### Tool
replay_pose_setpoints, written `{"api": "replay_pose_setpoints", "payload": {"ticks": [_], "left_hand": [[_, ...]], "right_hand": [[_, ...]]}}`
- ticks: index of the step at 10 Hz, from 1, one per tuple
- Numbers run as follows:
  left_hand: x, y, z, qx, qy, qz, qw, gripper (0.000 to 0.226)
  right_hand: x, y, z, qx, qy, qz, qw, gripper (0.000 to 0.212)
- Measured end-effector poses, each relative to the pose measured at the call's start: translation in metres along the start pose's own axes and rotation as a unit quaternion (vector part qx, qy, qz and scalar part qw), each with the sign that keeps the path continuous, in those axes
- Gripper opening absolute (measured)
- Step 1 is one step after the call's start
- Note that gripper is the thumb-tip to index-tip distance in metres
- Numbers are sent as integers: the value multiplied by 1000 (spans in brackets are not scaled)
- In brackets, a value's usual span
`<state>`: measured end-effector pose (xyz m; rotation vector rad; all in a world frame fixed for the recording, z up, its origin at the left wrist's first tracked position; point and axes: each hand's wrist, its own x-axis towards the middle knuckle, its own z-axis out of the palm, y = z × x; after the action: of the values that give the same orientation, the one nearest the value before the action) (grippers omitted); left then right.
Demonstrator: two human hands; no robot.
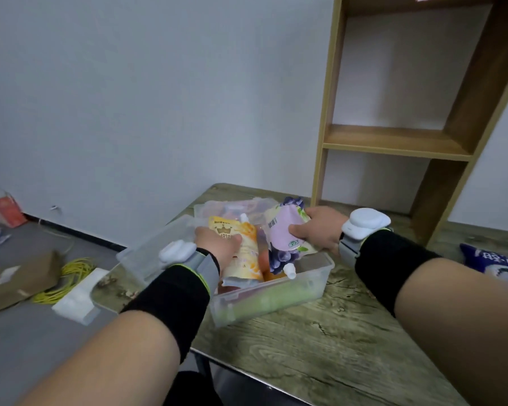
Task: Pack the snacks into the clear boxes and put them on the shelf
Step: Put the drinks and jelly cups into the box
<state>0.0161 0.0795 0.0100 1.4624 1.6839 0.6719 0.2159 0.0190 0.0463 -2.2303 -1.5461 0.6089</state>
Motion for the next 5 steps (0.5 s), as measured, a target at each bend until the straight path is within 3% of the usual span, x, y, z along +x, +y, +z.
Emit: {"api": "replay_pose_setpoints", "payload": {"ticks": [1, 2, 4, 5], "left_hand": [[-4, -2, 8, 82, 17, 5, 996, 68], [-1, -4, 13, 90, 20, 31, 995, 60], [6, -9, 17, 234, -29, 52, 970, 43], [-4, -4, 22, 456, -7, 94, 885, 44]], "right_hand": [[5, -14, 11, -68, -32, -5, 997, 62], [9, -23, 17, -112, -46, -8, 993, 62], [20, -21, 21, -191, -133, -23, 972, 38], [26, -24, 25, -339, -78, -47, 936, 34]]}}
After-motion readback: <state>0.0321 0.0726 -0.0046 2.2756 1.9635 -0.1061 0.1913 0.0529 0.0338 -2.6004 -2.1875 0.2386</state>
